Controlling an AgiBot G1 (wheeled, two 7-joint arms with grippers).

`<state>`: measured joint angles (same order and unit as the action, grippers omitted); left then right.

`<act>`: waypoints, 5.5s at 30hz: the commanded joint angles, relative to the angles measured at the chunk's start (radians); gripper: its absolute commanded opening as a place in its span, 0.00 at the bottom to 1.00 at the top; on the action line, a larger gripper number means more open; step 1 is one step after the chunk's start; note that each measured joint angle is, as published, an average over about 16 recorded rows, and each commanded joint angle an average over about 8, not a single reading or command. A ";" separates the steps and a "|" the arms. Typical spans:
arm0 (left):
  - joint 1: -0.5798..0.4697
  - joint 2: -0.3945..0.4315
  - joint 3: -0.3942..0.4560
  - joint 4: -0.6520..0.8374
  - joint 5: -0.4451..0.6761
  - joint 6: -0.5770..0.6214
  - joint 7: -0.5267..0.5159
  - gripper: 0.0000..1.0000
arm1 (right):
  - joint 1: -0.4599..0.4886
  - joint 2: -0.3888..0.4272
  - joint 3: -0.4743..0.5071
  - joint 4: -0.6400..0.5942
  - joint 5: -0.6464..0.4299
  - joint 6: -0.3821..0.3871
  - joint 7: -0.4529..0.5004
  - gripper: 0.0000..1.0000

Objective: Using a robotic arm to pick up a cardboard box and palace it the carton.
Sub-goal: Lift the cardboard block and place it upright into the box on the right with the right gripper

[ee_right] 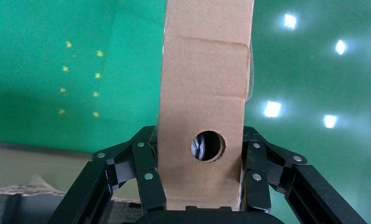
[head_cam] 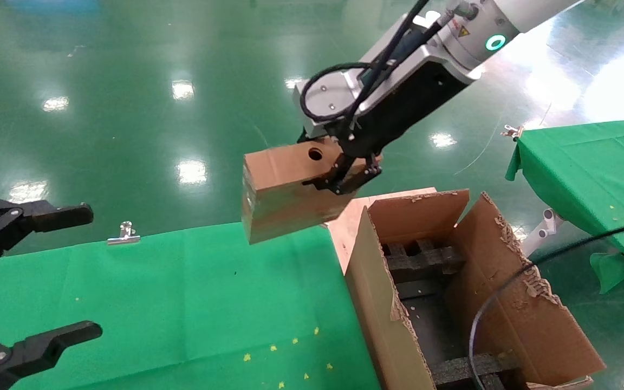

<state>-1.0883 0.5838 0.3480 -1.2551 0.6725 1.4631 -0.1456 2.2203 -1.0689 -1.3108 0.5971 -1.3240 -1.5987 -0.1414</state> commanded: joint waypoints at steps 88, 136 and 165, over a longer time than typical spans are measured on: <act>0.000 0.000 0.001 0.000 -0.001 0.000 0.000 1.00 | 0.107 0.764 -0.585 0.755 -0.391 0.352 1.752 0.00; 0.000 0.000 0.001 0.000 -0.001 0.000 0.001 1.00 | -0.301 0.602 -0.705 0.738 -0.701 0.835 2.161 0.00; 0.000 -0.001 0.001 0.000 -0.001 -0.001 0.001 1.00 | -0.543 0.422 -0.729 0.398 -0.506 1.044 2.015 0.00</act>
<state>-1.0884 0.5833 0.3491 -1.2547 0.6713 1.4626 -0.1449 1.6784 -0.6448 -2.0388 0.9984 -1.8298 -0.5586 1.8731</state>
